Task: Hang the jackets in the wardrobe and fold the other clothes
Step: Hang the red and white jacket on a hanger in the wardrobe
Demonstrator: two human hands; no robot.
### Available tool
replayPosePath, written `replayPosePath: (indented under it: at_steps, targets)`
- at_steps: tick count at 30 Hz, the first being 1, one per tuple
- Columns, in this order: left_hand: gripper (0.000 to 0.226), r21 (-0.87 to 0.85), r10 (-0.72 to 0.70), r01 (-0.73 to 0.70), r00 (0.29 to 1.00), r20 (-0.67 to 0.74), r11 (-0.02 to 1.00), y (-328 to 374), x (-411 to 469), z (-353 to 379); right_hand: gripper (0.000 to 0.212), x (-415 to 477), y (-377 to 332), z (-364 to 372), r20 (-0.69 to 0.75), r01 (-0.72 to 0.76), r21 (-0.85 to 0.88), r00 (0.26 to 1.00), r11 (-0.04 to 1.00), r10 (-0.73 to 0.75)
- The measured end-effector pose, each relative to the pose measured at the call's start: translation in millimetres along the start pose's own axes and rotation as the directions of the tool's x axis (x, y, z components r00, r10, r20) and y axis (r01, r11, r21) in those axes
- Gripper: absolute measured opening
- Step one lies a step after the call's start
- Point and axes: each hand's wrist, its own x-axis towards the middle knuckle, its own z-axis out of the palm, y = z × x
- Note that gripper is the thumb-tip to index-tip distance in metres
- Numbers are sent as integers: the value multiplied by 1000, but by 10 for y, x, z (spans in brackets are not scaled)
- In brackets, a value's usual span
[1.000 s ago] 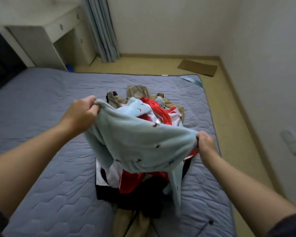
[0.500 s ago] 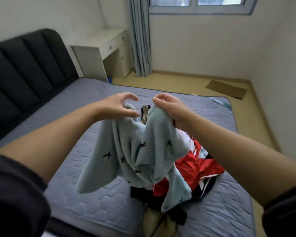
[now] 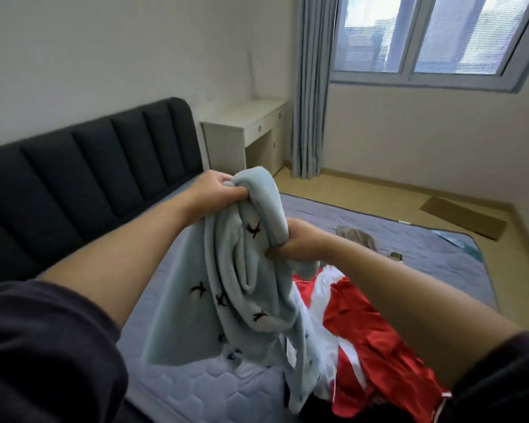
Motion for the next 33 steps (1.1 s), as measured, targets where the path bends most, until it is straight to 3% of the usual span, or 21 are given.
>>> replayPosePath:
  at_steps: [3,7,10,14,17,20,26,33]
  targets:
    - [35,176,-48,74,988,-148,982,-71,32,-436,35,380,-240,222,-141,-43,46,989,998,49]
    - [23,436,-82,198,959,-272,878,-216,104,-989,34,893,-589,518,-88,32,185,996,982,-15]
    - [18,562,-136,267,955,-264,783,-530,158,-1057,33,1112,-500,926,-41,3,225,999,974,6]
    - [9,675,-258,272,958,-125,685,-1388,168,-491,37,1053,167,1487,90,-156,186,986,970,141]
    - [18,672,-385,296,923,-18,679,-2037,65,174,36,803,862,1753,168,-300,115,945,947,279]
    - [19,660,-440,265,891,112,703,-2397,-5,878,33,476,1507,1836,132,-422,60,902,905,412]
    - [18,643,-410,104,844,347,759,-2556,-20,2150,29,-289,2519,1888,49,-624,86,781,777,622]
    - [18,607,-355,-47,775,524,793,-2579,-113,3481,25,-1154,3501,1926,43,-741,90,670,665,741]
